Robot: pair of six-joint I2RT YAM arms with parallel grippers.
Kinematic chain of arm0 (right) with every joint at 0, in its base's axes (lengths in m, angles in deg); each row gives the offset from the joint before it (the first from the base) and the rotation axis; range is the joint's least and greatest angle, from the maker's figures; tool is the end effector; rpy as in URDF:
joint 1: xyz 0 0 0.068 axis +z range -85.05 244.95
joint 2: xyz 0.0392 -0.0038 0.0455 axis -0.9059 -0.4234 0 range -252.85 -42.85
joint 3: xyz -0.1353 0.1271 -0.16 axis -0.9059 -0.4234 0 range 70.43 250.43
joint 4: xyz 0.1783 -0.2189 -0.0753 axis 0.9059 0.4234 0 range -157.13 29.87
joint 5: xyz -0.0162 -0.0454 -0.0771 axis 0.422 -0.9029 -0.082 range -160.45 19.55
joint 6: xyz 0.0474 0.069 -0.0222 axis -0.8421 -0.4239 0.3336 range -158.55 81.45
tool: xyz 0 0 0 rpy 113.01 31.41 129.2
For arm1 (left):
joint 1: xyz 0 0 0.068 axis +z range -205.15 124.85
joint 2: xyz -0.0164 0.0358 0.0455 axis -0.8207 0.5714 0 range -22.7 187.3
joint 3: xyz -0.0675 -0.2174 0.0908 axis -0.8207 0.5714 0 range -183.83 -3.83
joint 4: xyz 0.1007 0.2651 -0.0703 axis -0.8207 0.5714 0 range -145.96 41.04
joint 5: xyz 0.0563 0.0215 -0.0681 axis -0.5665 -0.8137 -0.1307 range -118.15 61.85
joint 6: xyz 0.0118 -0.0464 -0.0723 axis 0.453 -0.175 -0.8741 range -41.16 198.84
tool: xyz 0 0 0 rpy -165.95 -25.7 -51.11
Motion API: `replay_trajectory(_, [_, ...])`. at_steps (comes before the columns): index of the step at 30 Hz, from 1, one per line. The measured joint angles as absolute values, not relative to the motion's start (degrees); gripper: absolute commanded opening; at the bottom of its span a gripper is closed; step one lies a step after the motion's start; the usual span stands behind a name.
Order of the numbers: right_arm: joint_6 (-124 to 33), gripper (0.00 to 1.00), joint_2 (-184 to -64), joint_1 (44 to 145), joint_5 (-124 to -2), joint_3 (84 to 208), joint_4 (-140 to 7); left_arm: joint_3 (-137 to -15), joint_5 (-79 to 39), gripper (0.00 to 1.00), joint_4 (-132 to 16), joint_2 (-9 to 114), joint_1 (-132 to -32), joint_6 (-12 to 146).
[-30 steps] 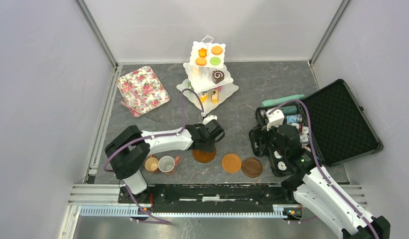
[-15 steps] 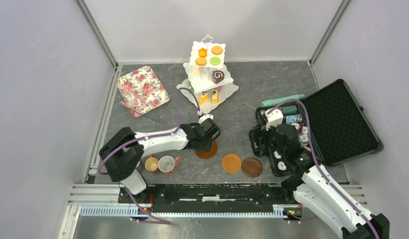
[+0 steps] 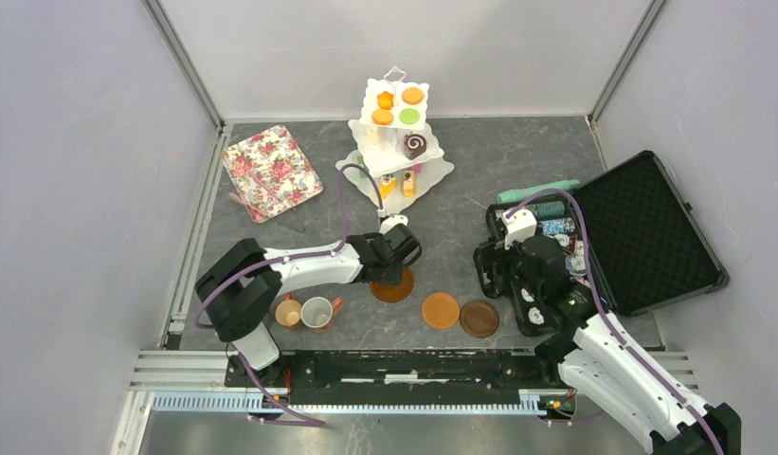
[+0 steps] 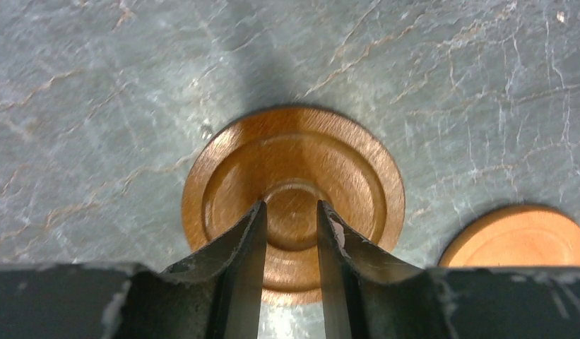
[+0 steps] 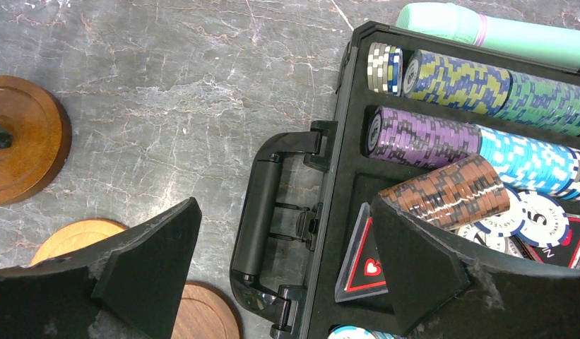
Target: Serve the afternoon tea
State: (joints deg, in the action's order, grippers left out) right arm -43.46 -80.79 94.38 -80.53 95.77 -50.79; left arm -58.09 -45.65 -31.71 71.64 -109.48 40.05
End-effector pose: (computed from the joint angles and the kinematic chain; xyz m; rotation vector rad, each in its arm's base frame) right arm 0.2236 0.1109 0.1838 -0.3343 2.0454 0.1859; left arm 0.2243 -0.2729 0.0826 0.2623 2.6006 -0.1557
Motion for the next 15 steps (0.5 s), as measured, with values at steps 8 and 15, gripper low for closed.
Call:
replay_trajectory(8, [-43.5, 0.98, -80.2, 94.9, -81.4, 95.8, -50.2, -67.2, -44.4, 0.37, -33.9, 80.7, -108.7, 41.8])
replay_trajectory(15, [-43.7, 0.98, -78.5, 95.4, -82.2, 95.8, -49.9, -79.4, -42.4, 0.36, -35.8, 90.4, -106.7, 43.0])
